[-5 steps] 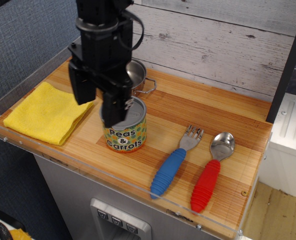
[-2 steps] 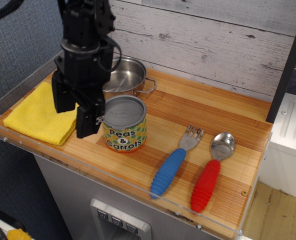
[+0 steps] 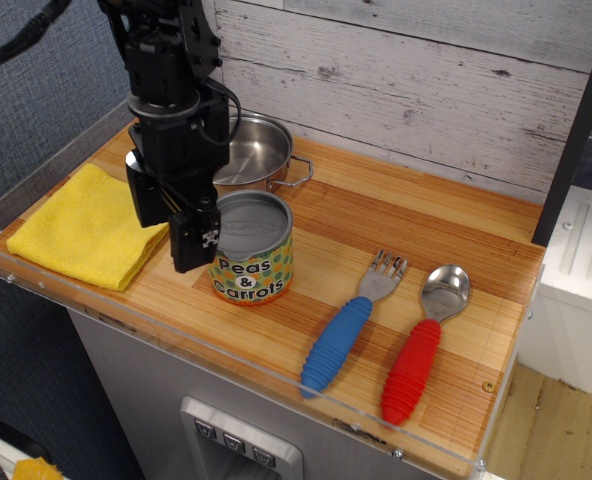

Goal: Placing the tin far from the pan.

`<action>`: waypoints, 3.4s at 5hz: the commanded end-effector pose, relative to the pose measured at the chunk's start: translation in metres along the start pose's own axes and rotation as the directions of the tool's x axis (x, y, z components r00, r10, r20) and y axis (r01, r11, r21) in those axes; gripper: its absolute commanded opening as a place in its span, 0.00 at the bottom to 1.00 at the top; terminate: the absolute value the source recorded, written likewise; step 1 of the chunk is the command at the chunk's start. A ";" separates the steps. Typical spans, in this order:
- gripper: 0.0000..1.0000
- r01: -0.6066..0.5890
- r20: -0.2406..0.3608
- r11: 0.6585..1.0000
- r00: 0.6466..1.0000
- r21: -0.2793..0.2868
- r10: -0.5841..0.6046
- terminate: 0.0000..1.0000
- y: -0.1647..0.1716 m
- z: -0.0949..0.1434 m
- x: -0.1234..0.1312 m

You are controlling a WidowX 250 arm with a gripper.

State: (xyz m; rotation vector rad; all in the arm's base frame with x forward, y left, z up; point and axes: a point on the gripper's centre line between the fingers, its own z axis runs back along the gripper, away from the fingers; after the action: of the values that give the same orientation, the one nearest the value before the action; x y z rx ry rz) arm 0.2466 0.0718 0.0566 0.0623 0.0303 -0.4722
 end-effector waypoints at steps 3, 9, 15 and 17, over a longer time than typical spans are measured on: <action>1.00 0.079 0.115 0.997 0.990 0.010 -0.080 0.00 0.001 0.014 0.050; 1.00 0.126 0.224 0.990 0.965 0.055 -0.135 0.00 -0.004 0.017 0.101; 1.00 0.153 0.399 0.988 0.904 0.027 -0.151 0.00 -0.019 0.027 0.155; 1.00 0.164 0.420 0.986 0.894 0.019 -0.157 0.00 -0.030 0.034 0.162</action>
State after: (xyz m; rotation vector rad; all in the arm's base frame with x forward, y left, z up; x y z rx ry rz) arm 0.3707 -0.0297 0.0569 -0.0787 -0.3434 -0.6244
